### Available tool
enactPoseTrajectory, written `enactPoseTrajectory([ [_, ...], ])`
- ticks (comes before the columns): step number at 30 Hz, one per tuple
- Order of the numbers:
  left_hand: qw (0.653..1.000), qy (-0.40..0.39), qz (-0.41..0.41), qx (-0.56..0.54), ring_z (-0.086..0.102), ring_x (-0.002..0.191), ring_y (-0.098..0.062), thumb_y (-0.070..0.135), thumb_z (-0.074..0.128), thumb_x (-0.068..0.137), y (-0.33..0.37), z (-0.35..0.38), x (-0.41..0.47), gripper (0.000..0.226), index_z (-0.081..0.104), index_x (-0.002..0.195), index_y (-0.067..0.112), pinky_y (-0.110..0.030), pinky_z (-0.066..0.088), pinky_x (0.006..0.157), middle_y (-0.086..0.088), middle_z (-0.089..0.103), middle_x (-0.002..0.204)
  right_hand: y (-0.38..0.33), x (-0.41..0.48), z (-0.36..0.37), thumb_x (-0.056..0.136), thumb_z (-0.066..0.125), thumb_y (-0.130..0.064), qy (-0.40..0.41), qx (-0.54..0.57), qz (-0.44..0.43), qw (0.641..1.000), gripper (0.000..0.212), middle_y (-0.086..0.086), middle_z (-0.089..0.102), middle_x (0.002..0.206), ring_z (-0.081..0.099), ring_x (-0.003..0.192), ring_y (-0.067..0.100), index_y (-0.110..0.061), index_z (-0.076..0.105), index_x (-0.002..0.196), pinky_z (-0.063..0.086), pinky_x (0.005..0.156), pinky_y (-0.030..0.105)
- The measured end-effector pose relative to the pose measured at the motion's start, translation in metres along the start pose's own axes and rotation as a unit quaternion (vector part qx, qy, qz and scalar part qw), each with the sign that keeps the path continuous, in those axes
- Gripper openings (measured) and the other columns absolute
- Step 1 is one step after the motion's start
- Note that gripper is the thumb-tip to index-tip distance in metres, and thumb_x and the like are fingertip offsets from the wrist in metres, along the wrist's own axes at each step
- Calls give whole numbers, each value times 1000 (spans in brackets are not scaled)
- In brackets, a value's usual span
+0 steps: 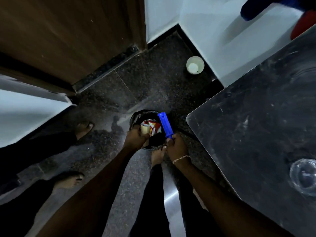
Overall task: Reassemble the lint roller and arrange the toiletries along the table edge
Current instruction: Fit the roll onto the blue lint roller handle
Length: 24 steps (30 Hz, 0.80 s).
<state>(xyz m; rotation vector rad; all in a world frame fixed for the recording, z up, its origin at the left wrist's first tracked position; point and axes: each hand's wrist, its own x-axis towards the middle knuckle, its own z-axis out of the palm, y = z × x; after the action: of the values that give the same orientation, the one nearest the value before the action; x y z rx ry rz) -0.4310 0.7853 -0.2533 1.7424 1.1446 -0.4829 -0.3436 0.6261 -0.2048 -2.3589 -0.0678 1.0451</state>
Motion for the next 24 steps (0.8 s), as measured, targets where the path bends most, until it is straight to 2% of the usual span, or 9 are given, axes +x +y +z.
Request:
enactPoseTrajectory([
  [4,998,-14,-4,60,63,123,-38,34,76,89,-5,9,21,63,53,140,6,-37,49,95,-22,66,131,14,14,8,95,54,-9,-9,-13,8,1000,14,23,65,103,64,97,34,1,57,104,47,80,37],
  [8,996,-19,12,86,58,129,-39,37,74,89,-7,-3,29,72,46,149,9,-44,50,104,-21,58,143,14,16,8,97,52,-12,-18,-29,8,999,16,21,66,105,64,96,32,1,57,106,49,80,37],
  [12,991,-1,33,133,55,131,-40,43,70,91,-2,-27,15,73,41,150,10,-48,50,104,-19,50,145,3,6,1,97,52,-12,-13,-32,-7,999,18,20,65,107,64,99,33,1,56,109,50,83,39],
  [15,981,15,62,185,49,137,-36,49,64,94,3,-47,-4,74,38,152,11,-48,49,106,-13,45,153,-11,-6,-8,97,54,-13,-3,-33,-27,999,19,21,66,108,63,100,33,0,58,110,47,82,37],
  [19,960,50,118,250,45,144,-32,54,56,96,14,-68,-30,77,34,156,11,-46,47,111,-11,41,160,-29,-26,-21,97,54,-15,-2,-32,-58,998,18,18,67,104,64,93,32,-3,57,111,45,74,34],
  [21,946,64,151,279,42,147,-30,57,51,98,23,-79,-45,78,31,158,14,-47,44,115,-11,38,162,-39,-37,-30,97,54,-14,3,-15,-75,997,17,18,67,101,64,90,31,-3,57,109,44,72,34],
  [24,930,84,192,303,29,155,-28,60,44,99,36,-95,-69,78,24,162,18,-49,35,122,-7,28,168,-51,-53,-43,96,56,-14,19,-3,-103,995,11,13,68,96,62,85,26,-6,57,104,36,67,26],
])
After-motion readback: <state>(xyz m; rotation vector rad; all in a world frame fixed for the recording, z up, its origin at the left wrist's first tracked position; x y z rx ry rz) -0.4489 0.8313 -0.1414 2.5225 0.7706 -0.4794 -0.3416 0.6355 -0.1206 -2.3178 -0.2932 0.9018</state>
